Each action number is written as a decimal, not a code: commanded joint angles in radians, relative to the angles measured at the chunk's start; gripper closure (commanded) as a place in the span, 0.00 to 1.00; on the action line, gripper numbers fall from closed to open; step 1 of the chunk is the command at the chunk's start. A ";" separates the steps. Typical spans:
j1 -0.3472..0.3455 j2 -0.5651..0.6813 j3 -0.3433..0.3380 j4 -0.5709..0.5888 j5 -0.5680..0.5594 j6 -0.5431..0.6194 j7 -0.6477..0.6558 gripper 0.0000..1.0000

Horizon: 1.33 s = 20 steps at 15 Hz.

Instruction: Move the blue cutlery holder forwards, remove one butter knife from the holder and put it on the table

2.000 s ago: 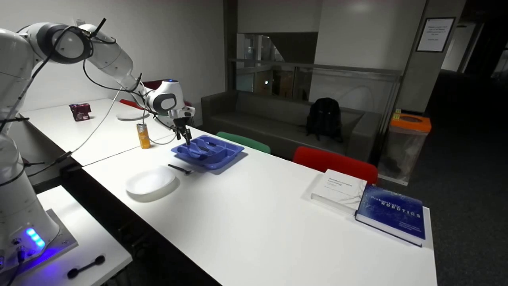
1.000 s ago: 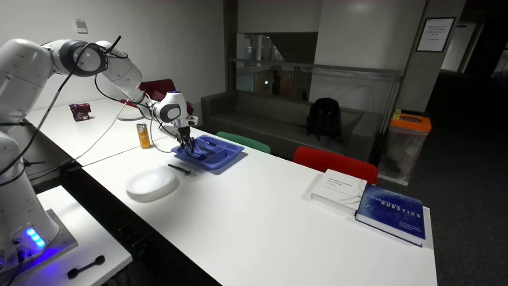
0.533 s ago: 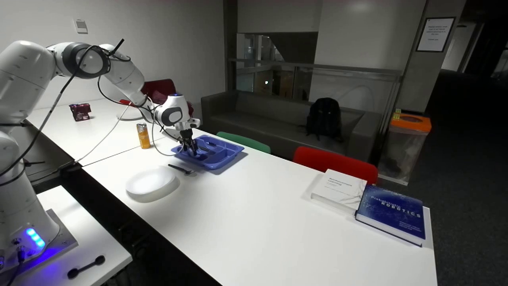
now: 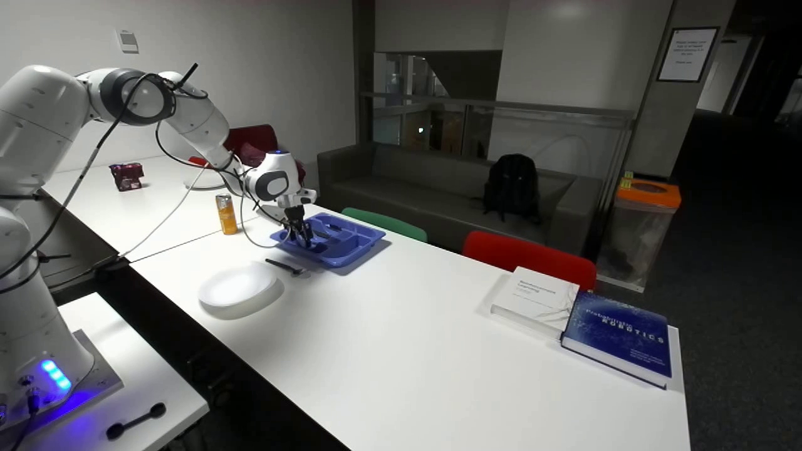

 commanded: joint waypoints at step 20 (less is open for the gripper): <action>-0.022 -0.004 0.006 0.024 -0.005 -0.205 -0.025 0.00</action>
